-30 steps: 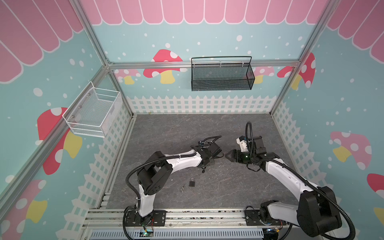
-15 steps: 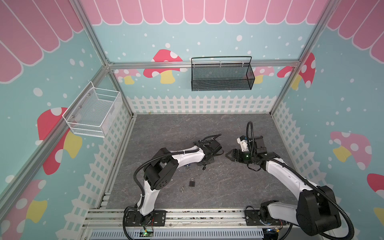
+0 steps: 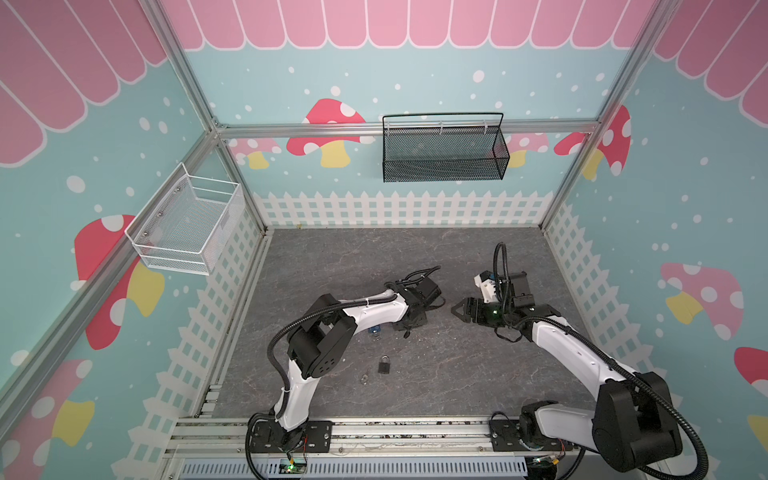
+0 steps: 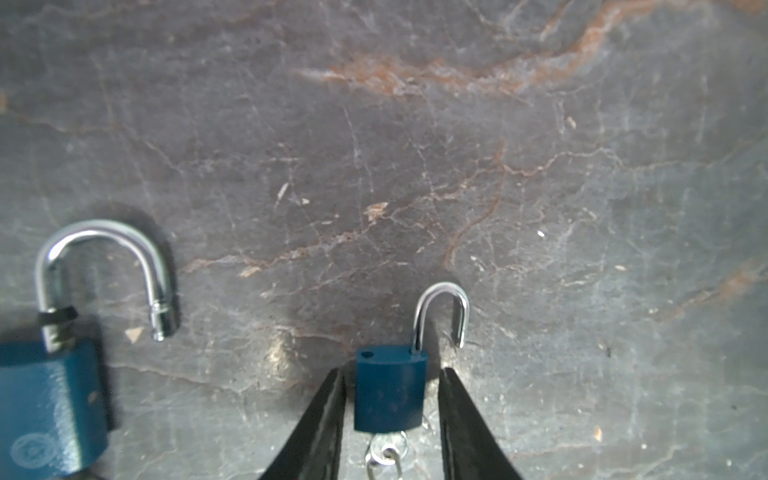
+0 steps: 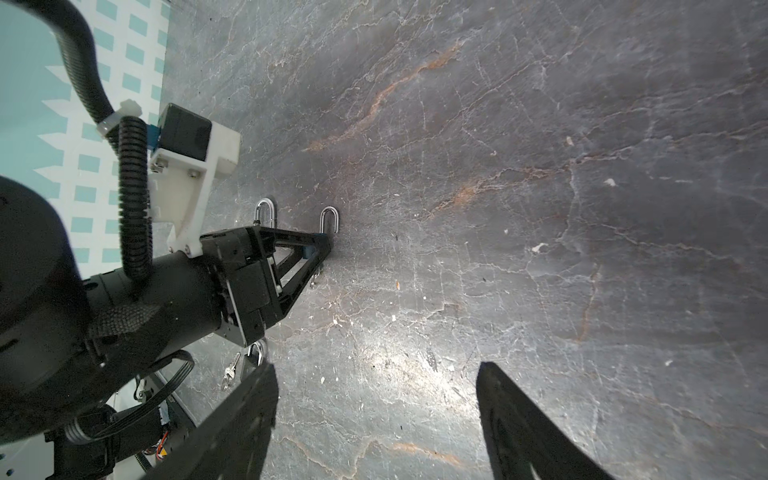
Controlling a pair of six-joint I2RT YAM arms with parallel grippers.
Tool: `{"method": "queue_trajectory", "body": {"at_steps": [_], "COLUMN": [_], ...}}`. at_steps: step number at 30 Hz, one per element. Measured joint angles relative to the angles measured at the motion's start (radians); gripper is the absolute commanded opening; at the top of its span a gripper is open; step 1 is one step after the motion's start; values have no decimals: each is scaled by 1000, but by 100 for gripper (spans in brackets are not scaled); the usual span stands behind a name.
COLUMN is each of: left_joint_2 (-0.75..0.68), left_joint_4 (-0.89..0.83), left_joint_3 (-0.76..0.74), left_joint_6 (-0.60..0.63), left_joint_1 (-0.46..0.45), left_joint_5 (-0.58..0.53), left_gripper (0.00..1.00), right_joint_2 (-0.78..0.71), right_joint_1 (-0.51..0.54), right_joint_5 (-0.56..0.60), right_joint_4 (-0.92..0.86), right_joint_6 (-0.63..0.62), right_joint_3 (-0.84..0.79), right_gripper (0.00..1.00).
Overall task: Unlock with the key
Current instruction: 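Open the left gripper to release the blue padlock, then withdraw the left gripper while the right gripper reaches toward the black padlock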
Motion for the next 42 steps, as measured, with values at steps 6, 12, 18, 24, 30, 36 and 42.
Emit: {"method": "queue_trajectory", "body": {"at_steps": [6,12,18,24,30,36,42], "left_joint_2": [-24,-196,-413,-617,-837,-994,-1160], "left_joint_4": [-3,-1,47,88,122,122,72], "left_joint_3": [-11,-60,-152,-289,-435,-555,-648], "left_joint_6": [2,2,7,42,94,151,193], "left_joint_1": [6,7,10,36,84,142,192], "left_joint_5": [6,3,-14,-19,-4,42,76], "left_gripper": [44,47,53,64,66,66,66], "right_joint_2": [-24,-56,-45,-17,29,58,130], "right_joint_1": [0,0,2,65,232,375,521], "right_joint_5": [0,-3,-19,-4,59,125,185], "right_joint_4": [-7,-9,-23,-24,-32,-37,-51], "right_joint_6": [-8,-13,-13,2,51,121,192], "right_joint_3": [0,0,16,40,70,100,168], "right_gripper": [78,78,78,77,76,75,74]}}
